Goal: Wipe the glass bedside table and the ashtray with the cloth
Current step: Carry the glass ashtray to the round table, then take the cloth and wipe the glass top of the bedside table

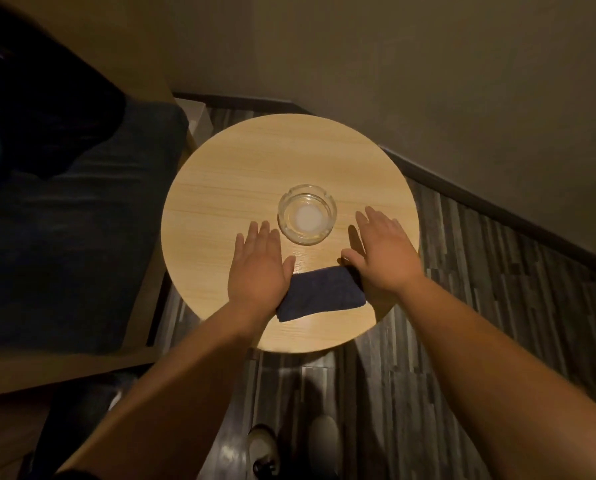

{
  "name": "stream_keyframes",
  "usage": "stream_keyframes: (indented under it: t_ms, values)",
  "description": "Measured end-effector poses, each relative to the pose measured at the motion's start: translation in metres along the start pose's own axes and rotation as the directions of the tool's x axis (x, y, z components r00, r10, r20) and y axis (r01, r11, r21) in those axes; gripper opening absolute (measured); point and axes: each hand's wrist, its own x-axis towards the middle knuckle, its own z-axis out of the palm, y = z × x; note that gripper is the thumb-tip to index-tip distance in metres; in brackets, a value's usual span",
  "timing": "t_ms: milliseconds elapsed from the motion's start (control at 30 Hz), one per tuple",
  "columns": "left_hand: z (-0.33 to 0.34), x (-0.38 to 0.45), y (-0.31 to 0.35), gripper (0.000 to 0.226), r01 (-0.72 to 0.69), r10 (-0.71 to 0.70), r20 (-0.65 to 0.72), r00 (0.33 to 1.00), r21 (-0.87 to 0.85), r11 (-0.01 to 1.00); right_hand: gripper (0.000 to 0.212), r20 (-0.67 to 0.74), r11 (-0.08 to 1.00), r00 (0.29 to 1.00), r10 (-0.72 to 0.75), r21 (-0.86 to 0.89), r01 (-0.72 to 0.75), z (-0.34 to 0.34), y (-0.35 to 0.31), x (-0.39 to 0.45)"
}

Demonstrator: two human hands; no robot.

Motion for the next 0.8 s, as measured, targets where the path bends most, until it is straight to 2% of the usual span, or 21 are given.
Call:
stream_keyframes:
  t_ms: [100,233,367,533,800]
  values:
    - [0.0,-0.03,0.027,0.059,-0.169,0.171,0.03,0.985,-0.055,0.984,0.069,0.003,0.993,0.997,0.079,-0.083,-0.078,-0.005,0.017,-0.034]
    - [0.006,-0.045,0.066,0.073,-0.337,0.346,0.144,0.927,-0.078,0.938,0.068,-0.02,0.975,0.982,0.189,-0.112,-0.19,-0.004,0.038,-0.075]
    - [0.024,-0.042,0.07,0.088,-0.33,0.317,0.226,0.921,0.024,0.944,0.07,-0.015,0.975,0.981,0.196,-0.102,-0.196,0.006,0.052,-0.096]
    - [0.046,-0.045,0.066,0.099,-0.356,0.326,0.201,0.924,0.143,0.923,0.069,-0.011,0.994,0.996,0.091,-0.064,-0.092,0.021,0.058,-0.101]
    - [0.047,-0.076,0.063,0.102,-0.388,0.362,0.19,0.912,0.118,0.914,0.068,0.029,1.0,1.0,0.008,-0.015,-0.008,0.025,0.054,-0.108]
